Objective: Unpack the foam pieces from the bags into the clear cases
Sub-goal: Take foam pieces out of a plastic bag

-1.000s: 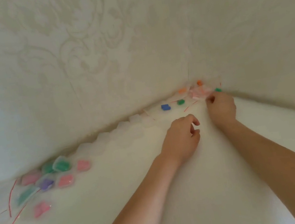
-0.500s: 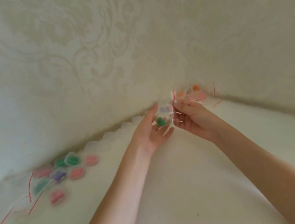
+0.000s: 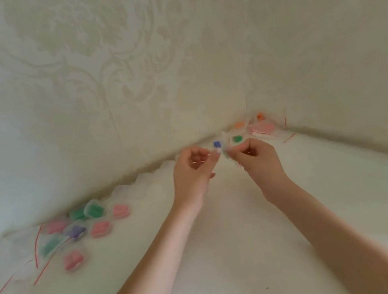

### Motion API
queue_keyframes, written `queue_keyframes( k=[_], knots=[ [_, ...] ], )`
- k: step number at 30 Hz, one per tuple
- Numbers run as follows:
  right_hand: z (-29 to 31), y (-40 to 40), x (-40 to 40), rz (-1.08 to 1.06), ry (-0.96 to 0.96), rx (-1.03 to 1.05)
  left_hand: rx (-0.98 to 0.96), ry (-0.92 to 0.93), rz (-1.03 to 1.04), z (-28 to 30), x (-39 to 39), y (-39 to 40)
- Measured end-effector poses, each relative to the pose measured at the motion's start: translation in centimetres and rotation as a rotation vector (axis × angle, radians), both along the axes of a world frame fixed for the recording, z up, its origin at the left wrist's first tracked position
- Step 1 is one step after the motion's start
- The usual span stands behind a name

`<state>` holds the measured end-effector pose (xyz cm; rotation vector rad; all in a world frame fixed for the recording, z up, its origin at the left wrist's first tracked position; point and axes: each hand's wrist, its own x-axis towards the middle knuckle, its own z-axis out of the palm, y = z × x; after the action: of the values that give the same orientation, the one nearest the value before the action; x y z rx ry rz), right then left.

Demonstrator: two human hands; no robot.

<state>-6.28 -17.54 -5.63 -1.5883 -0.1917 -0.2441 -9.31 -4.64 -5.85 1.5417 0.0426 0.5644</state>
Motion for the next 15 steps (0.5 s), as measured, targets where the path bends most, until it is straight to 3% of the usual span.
queue_keyframes(
  k=[2,6,10,15],
  knots=[
    [-0.1,0.7,-0.6,-0.020,-0.107,-0.166,-0.068,0.081,-0.152,-0.2,0.1,-0.8],
    [-0.7,1.3,-1.1,-0.054,-0.171,-0.358,-0.089,0.064,-0.180,-0.4,0.1,-0.4],
    [-0.7,1.1,-1.1,0.019,-0.129,-0.347,-0.138,0.146,-0.264,-0.7,0.0,0.4],
    [0.0,0.3,-1.1,0.228,-0.086,-0.314,-0.391,0.282,-0.422,-0.4,-0.1,1.2]
  ],
)
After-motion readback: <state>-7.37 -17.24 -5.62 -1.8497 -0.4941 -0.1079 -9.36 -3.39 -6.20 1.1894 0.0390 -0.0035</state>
